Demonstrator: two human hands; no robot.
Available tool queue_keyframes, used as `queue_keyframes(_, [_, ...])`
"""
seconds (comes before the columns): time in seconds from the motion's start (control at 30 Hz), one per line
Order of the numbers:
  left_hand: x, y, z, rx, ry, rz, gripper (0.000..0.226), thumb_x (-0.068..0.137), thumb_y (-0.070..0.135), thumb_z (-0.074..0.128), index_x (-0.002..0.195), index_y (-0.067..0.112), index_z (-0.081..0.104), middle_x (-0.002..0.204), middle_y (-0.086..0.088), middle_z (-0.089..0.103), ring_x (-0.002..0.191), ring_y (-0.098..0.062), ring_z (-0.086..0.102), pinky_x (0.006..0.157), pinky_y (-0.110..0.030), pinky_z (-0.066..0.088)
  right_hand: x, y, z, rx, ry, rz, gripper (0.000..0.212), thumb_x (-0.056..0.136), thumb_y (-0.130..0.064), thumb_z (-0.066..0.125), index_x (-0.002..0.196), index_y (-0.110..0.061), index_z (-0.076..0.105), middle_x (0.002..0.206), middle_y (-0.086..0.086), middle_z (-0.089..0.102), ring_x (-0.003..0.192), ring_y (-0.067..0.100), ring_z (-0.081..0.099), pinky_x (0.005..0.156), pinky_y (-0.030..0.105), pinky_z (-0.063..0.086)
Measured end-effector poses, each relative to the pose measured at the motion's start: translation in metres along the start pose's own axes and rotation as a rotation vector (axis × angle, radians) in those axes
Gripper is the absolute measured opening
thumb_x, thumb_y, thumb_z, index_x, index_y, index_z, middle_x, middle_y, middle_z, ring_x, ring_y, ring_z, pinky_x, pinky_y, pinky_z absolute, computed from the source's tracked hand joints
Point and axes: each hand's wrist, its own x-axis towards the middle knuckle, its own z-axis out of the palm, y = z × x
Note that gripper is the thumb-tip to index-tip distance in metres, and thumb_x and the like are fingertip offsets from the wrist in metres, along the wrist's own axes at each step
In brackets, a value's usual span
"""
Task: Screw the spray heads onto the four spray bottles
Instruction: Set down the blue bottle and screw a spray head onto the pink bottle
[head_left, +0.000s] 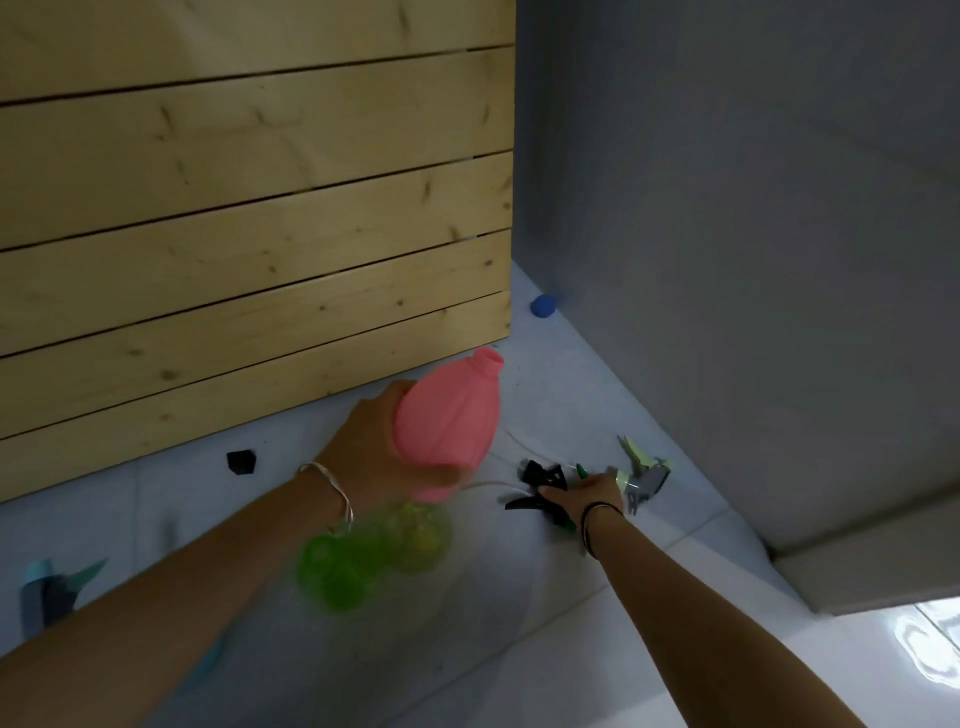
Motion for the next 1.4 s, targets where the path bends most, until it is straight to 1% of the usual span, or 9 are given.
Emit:
queue_keyframes(0.1, [-0.004, 0.002, -0.002, -0.026, -0.015, -0.006, 0.1, 0.031, 0.063, 0.079, 0.121, 0.039, 0.041, 0.116, 0.01, 0.055, 0.101, -0.013, 0.059, 0.069, -0.022, 0.05, -0.005, 0.001, -0.007, 0.273, -0.079, 0.056, 0.06, 0.071, -0.025, 0.081, 0.12, 0.001, 0.057, 0.122, 0.014, 0.061, 0.112, 0.03, 0.058, 0.1, 0.033, 0.045])
queue_keyframes(0.23, [-0.014, 0.016, -0.01, -0.074, -0.017, -0.015, 0.096, 0.031, 0.061, 0.078, 0.118, 0.041, 0.041, 0.113, 0.013, 0.056, 0.101, -0.012, 0.059, 0.069, -0.022, 0.048, -0.03, -0.009, -0.034, 0.283, -0.218, 0.003, 0.047, 0.081, -0.035, 0.07, 0.116, -0.004, 0.063, 0.078, 0.003, 0.053, 0.064, 0.013, 0.043, 0.057, 0.021, 0.039])
queue_keyframes(0.5, [-0.062, 0.074, -0.045, -0.109, -0.064, 0.026, 0.095, 0.032, 0.048, 0.082, 0.117, 0.033, 0.043, 0.11, 0.008, 0.058, 0.097, -0.016, 0.062, 0.073, -0.036, 0.057, -0.128, -0.059, -0.106, 0.673, -0.227, -0.244, 0.017, 0.089, -0.012, 0.062, 0.085, -0.011, 0.045, 0.119, 0.021, 0.064, 0.11, 0.033, 0.063, 0.095, 0.04, 0.051])
queue_keyframes(0.7, [-0.108, 0.111, -0.087, -0.107, -0.005, 0.083, 0.082, 0.05, 0.024, 0.088, 0.116, 0.033, 0.04, 0.111, 0.006, 0.056, 0.097, -0.016, 0.058, 0.064, -0.022, 0.048, -0.224, -0.102, -0.156, 0.693, -0.16, -0.465, 0.015, 0.089, -0.013, 0.062, 0.099, -0.008, 0.052, 0.103, 0.018, 0.064, 0.077, 0.021, 0.066, 0.068, 0.026, 0.055])
queue_keyframes(0.8, [-0.136, 0.124, -0.107, -0.088, 0.03, 0.106, 0.082, 0.05, 0.027, 0.088, 0.116, 0.033, 0.039, 0.109, 0.006, 0.056, 0.095, -0.017, 0.057, 0.065, -0.021, 0.046, -0.272, -0.116, -0.171, 0.665, -0.102, -0.561, 0.019, 0.088, -0.018, 0.064, 0.099, -0.01, 0.05, 0.08, 0.009, 0.057, 0.07, 0.017, 0.059, 0.08, 0.033, 0.053])
queue_keyframes(0.9, [-0.165, 0.129, -0.121, -0.106, 0.075, 0.097, 0.082, 0.048, 0.033, 0.088, 0.114, 0.032, 0.039, 0.111, 0.003, 0.056, 0.097, -0.019, 0.057, 0.069, -0.024, 0.047, -0.316, -0.121, -0.174, 0.666, -0.023, -0.662, 0.017, 0.087, -0.024, 0.065, 0.094, -0.011, 0.056, 0.071, 0.005, 0.058, 0.065, 0.016, 0.055, 0.068, 0.028, 0.049])
queue_keyframes(1.1, [-0.214, 0.117, -0.125, -0.185, 0.115, 0.041, 0.091, 0.035, 0.044, 0.083, 0.115, 0.039, 0.039, 0.111, 0.008, 0.054, 0.097, -0.019, 0.058, 0.065, -0.02, 0.049, -0.374, -0.113, -0.171, 0.946, 0.033, -0.731, 0.013, 0.086, -0.022, 0.067, 0.096, -0.016, 0.061, 0.09, -0.001, 0.067, 0.087, 0.015, 0.066, 0.076, 0.026, 0.052])
queue_keyframes(1.23, [-0.234, 0.109, -0.128, -0.185, 0.122, 0.017, 0.093, 0.039, 0.038, 0.087, 0.118, 0.035, 0.039, 0.114, 0.004, 0.054, 0.098, -0.02, 0.057, 0.064, -0.02, 0.048, -0.399, -0.11, -0.177, 1.097, 0.011, -0.768, 0.002, 0.09, -0.023, 0.061, 0.09, -0.022, 0.061, 0.093, -0.002, 0.067, 0.085, 0.014, 0.067, 0.059, 0.016, 0.056])
queue_keyframes(1.4, [-0.245, 0.104, -0.131, -0.163, 0.093, 0.006, 0.09, 0.043, 0.035, 0.088, 0.117, 0.037, 0.037, 0.112, 0.009, 0.051, 0.098, -0.017, 0.055, 0.062, -0.017, 0.047, -0.42, -0.121, -0.18, 1.183, -0.066, -0.863, 0.017, 0.093, -0.027, 0.056, 0.107, -0.017, 0.058, 0.104, -0.001, 0.067, 0.094, 0.015, 0.067, 0.067, 0.019, 0.055])
